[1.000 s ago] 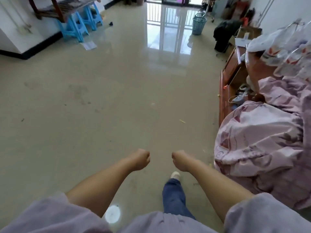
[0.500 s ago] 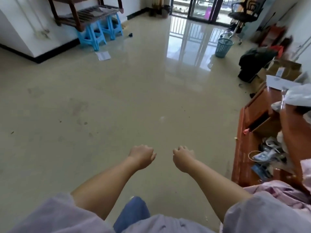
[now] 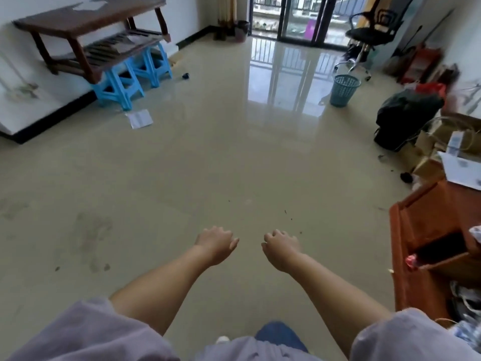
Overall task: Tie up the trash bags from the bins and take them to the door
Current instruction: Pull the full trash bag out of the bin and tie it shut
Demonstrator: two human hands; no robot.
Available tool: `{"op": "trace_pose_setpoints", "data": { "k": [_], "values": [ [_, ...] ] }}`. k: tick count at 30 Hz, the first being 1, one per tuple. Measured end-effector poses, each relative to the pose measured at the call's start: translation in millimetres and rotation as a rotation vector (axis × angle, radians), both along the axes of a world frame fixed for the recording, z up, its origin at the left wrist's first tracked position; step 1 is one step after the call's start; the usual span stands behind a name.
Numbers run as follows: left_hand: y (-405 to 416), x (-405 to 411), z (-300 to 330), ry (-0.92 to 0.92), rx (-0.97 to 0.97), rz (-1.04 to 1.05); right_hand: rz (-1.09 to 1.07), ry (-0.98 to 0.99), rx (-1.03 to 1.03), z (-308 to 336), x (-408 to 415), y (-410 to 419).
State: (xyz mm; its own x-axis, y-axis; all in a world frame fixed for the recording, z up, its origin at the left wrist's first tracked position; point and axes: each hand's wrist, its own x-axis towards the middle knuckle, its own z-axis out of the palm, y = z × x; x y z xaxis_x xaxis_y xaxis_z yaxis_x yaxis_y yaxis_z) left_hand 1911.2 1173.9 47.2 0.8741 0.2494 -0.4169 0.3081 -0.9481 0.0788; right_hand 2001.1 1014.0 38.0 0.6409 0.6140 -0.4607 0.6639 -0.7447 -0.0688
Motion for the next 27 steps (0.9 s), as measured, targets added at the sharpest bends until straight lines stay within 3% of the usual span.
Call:
{"op": "trace_pose_setpoints", "data": {
  "k": [6, 17, 27],
  "values": [
    [60.3, 156.6, -10.9, 0.021, 0.019, -0.057, -0.033, -0.005, 0.000, -8.6, 152.0, 59.2],
    [170.1, 433.2, -4.7, 0.003, 0.017, 0.030, 0.057, 0.005, -0.092, 3.2, 461.2, 168.6],
    [348.1, 655.1, -24.7, -0.014, -0.056, 0.096, 0.098, -0.005, -0.071, -6.9, 678.3, 353.9]
  ]
}}
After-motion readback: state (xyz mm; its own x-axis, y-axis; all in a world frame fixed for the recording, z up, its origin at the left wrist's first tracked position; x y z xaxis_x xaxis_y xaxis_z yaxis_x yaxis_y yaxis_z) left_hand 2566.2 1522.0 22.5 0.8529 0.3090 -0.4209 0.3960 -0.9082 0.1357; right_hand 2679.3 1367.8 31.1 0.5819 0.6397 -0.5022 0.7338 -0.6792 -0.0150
